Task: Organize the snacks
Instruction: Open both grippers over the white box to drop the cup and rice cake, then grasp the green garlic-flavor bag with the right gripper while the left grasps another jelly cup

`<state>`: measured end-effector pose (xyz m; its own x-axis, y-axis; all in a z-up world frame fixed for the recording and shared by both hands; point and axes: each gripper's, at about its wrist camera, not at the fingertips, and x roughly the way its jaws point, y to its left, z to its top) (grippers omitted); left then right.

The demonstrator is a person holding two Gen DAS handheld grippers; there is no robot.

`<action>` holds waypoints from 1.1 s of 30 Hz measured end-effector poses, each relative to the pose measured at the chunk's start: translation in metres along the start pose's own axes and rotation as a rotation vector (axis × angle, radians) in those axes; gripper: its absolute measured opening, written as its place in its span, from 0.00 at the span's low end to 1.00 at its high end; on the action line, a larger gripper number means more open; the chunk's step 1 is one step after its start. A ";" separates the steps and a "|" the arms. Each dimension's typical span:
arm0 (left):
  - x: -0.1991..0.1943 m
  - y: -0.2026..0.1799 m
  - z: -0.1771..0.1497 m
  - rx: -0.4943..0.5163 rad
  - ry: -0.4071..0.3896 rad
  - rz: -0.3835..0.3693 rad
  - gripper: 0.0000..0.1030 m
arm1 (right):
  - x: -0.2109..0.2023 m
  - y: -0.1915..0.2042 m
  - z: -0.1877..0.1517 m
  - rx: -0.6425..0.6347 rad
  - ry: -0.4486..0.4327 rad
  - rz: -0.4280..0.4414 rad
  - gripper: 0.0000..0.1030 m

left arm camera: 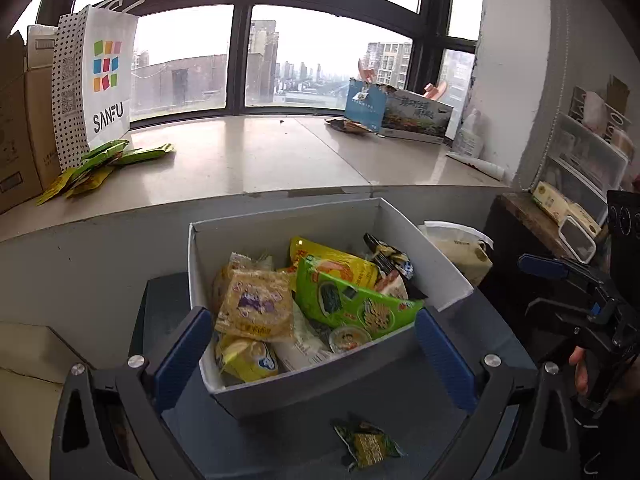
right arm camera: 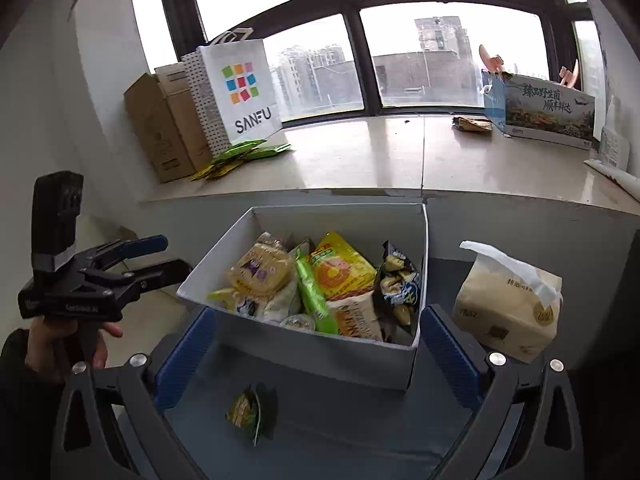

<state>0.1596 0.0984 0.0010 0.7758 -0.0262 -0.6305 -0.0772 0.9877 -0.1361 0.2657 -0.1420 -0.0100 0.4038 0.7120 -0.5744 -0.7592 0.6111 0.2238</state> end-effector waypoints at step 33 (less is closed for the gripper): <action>-0.045 -0.107 -0.212 0.213 0.236 -0.255 1.00 | 0.105 0.077 -0.121 -0.128 0.312 0.125 0.43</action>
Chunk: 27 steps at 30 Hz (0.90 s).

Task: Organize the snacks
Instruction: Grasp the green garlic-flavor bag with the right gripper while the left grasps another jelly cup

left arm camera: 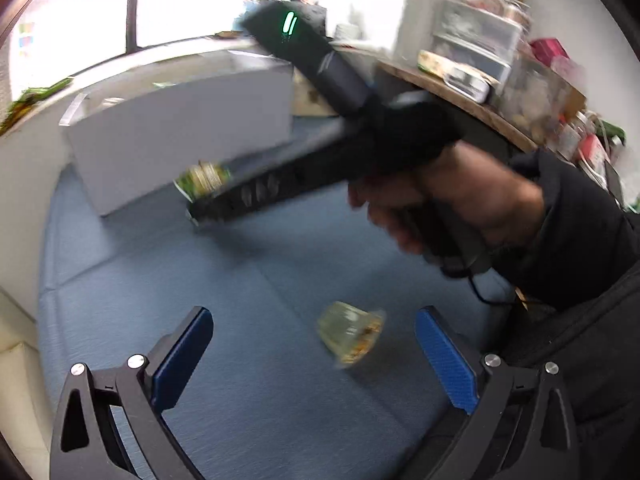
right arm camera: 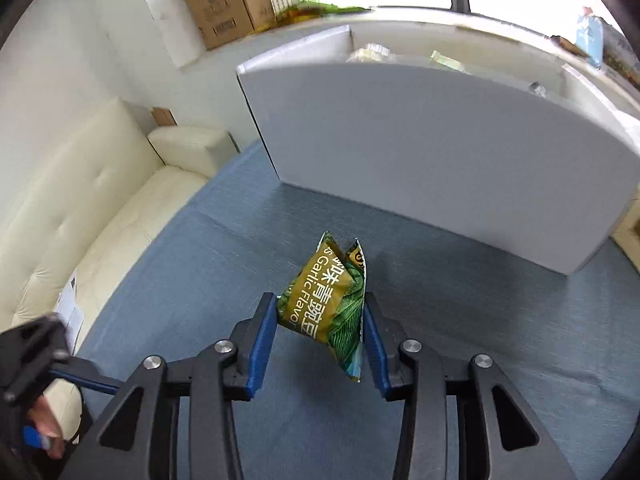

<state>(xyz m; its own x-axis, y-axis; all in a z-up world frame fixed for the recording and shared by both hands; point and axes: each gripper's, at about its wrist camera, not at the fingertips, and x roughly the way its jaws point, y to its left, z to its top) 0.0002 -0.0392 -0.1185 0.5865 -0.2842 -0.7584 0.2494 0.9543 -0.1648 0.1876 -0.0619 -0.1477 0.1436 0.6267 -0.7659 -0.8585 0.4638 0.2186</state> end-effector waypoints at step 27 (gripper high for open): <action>0.055 -0.008 0.009 0.033 0.121 0.058 0.48 | -0.165 -0.052 -0.111 0.242 -0.204 -0.040 0.44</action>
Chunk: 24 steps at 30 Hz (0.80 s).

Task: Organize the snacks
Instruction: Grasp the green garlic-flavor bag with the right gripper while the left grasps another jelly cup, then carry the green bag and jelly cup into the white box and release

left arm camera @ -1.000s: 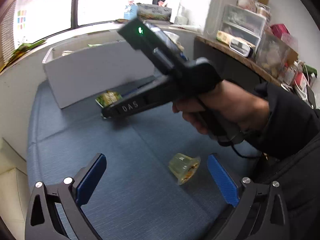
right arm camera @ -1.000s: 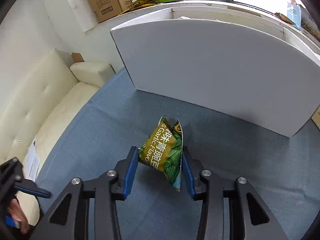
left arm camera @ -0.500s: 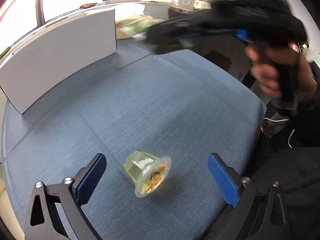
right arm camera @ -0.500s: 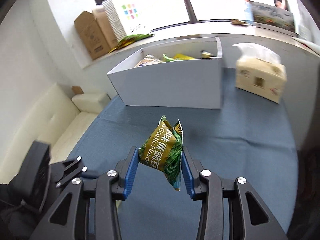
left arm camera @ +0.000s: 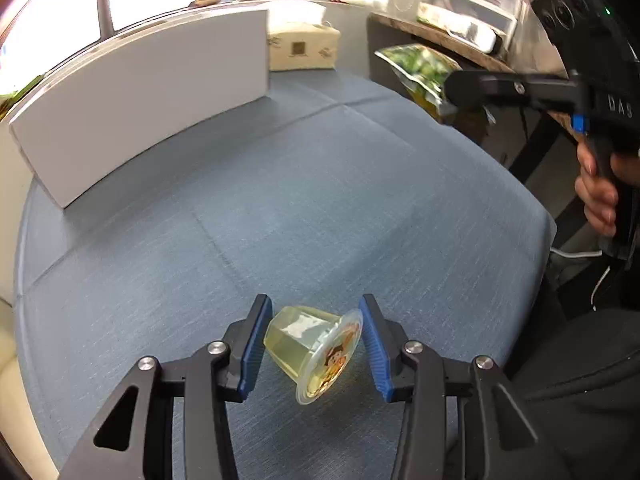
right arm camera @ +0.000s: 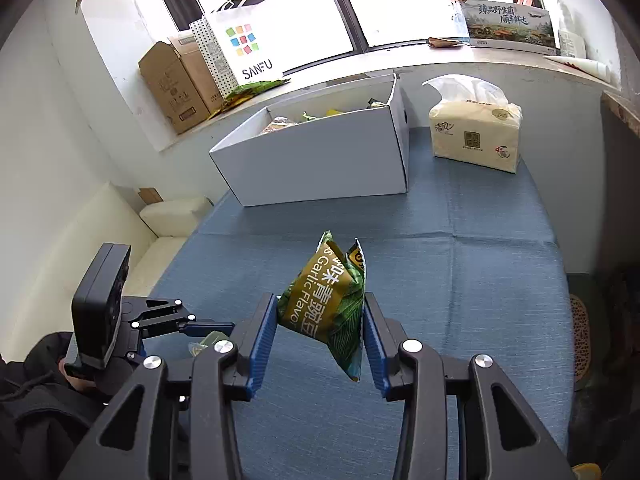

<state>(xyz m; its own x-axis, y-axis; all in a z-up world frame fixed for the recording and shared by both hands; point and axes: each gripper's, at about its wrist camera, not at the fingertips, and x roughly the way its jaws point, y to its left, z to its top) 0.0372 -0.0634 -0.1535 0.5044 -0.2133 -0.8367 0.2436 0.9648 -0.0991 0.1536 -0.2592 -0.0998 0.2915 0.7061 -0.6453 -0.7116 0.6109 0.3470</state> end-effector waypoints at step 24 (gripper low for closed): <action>-0.103 0.184 0.198 -0.308 -0.443 0.201 0.48 | 0.081 0.005 0.192 -0.035 -0.107 -0.058 0.44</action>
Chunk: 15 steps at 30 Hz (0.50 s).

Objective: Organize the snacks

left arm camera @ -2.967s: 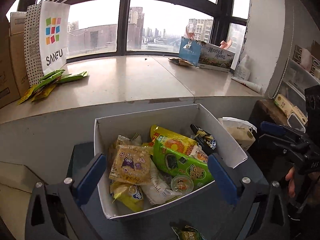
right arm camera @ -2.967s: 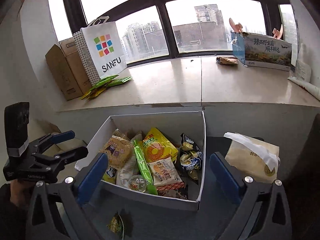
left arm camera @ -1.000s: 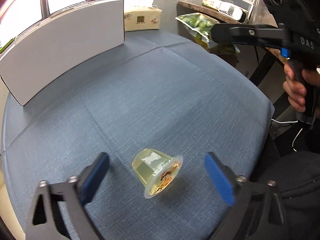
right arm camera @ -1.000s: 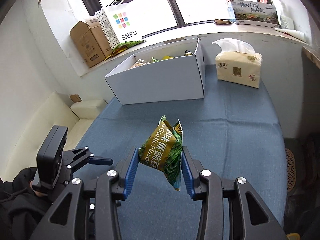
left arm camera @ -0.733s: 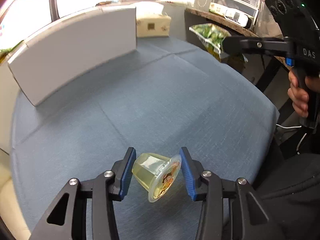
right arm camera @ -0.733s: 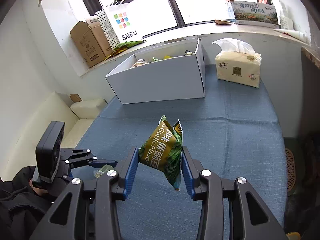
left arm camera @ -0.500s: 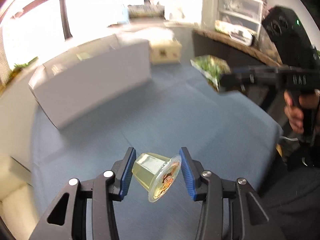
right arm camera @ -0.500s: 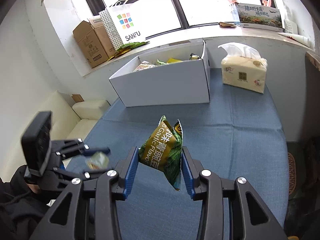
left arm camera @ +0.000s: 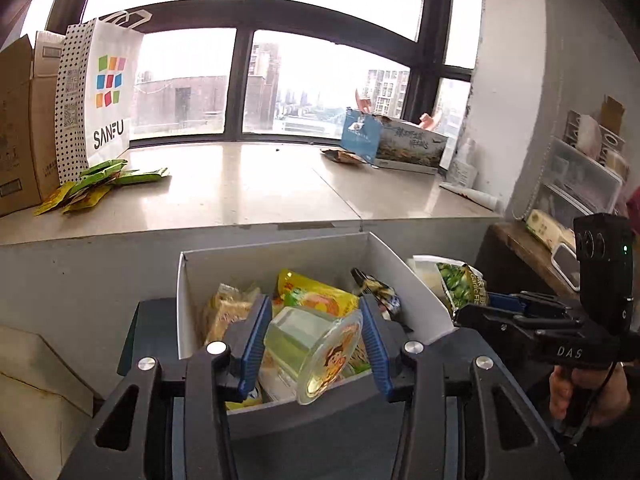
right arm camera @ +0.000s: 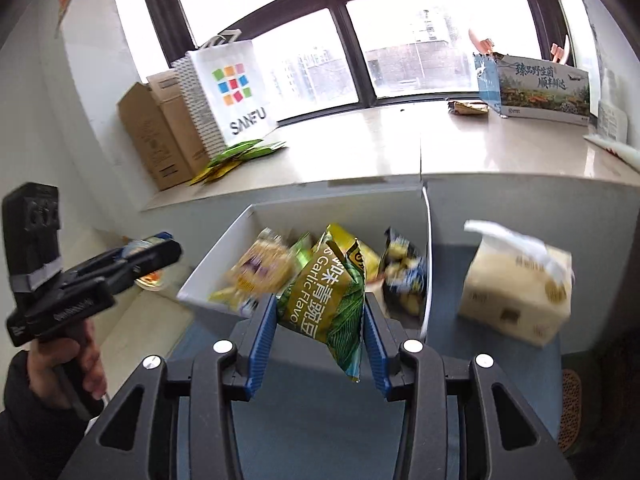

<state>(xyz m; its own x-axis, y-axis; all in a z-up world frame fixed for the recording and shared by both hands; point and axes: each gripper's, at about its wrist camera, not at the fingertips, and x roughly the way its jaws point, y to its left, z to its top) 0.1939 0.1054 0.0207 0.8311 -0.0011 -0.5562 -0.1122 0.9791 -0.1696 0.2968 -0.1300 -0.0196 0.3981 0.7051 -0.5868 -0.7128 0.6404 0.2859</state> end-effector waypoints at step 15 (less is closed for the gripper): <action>0.017 0.001 0.000 0.073 -0.001 0.128 1.00 | 0.039 -0.025 0.033 -0.102 0.074 -0.263 1.00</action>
<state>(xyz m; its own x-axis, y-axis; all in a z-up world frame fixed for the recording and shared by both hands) 0.2082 0.1067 0.0108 0.8129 0.1248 -0.5689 -0.1771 0.9835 -0.0373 0.3496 -0.1087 -0.0248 0.5367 0.4923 -0.6853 -0.6464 0.7619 0.0410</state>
